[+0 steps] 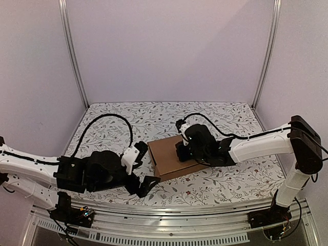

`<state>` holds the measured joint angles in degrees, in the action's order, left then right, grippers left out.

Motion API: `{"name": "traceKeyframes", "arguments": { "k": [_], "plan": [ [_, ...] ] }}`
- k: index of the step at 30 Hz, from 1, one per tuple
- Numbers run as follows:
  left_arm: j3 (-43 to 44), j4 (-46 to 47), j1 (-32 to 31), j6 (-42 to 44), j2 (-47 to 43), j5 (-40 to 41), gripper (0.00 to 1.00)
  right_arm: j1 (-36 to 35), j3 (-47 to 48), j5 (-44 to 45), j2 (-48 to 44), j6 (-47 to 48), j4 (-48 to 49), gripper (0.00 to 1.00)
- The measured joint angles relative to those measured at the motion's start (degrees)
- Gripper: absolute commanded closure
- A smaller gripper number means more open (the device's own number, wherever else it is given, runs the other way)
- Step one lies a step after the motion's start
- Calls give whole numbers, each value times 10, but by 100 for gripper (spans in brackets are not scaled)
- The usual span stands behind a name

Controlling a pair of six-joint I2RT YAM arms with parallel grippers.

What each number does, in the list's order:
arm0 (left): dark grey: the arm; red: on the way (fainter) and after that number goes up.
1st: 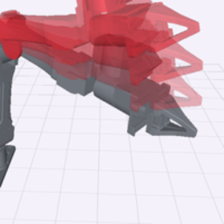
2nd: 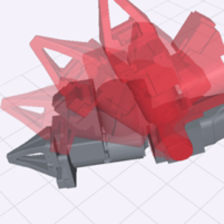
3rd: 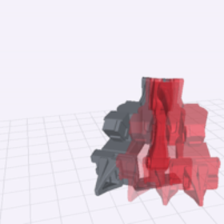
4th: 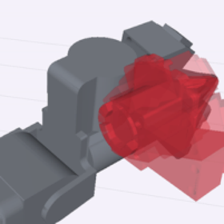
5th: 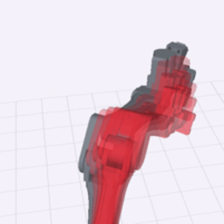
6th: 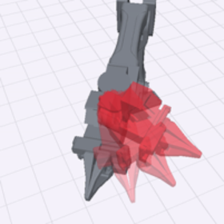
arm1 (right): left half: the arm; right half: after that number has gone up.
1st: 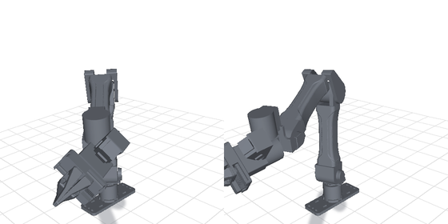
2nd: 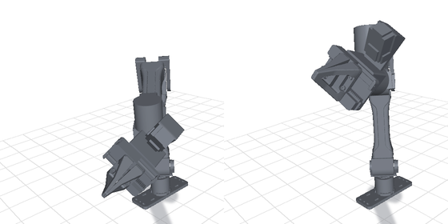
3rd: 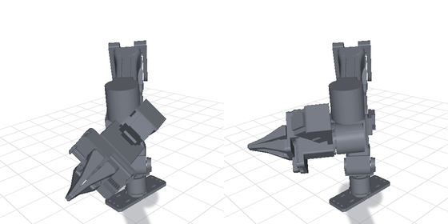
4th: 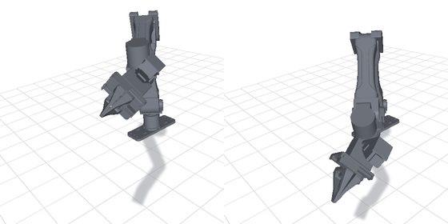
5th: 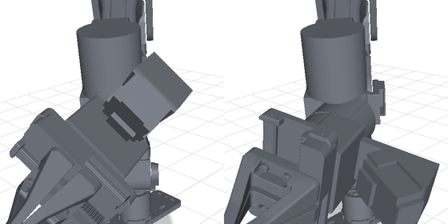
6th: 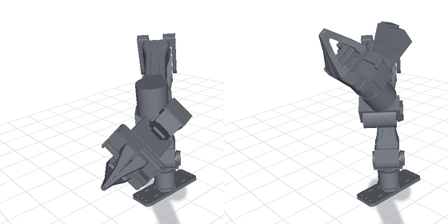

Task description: Fold the paper box

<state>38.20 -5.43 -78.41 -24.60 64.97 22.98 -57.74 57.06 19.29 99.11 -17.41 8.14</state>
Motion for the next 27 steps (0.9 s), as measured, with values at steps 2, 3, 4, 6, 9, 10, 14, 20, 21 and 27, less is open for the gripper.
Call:
{"name": "traceKeyframes", "arguments": {
  "k": [2, 3, 4, 6, 9, 10, 14, 20, 21, 27],
  "plan": [
    [0, -1, 6, 1, -14, 2, 0, 0, -4, -1, 2, -2, 4, 93],
    [1, -2, 10, 1, -16, 2, 0, 0, -6, -2, 4, -3, 6, 93],
    [2, -4, 17, 2, -17, 1, 0, 0, -7, -3, 5, -4, 7, 93],
    [3, -4, 33, 2, -16, -1, 1, 0, -10, -5, 7, -7, 10, 93],
    [6, -4, 65, -2, -8, -4, 0, 0, -13, -6, 8, -9, 15, 93],
    [9, -4, 75, -5, -2, -6, 0, 0, -16, -7, 8, -10, 18, 93],
    [23, -3, 108, -11, 36, -14, 0, 0, -20, -9, 11, -12, 24, 94],
    [51, -1, 150, -29, 127, -32, 0, 0, -25, -9, 21, -19, 37, 94],
    [56, -1, 155, -33, 143, -36, 0, 0, -25, -9, 22, -21, 38, 94],
    [69, 0, 182, -50, 203, -52, 0, 0, -27, -12, 23, -27, 41, 94]
  ]
}}
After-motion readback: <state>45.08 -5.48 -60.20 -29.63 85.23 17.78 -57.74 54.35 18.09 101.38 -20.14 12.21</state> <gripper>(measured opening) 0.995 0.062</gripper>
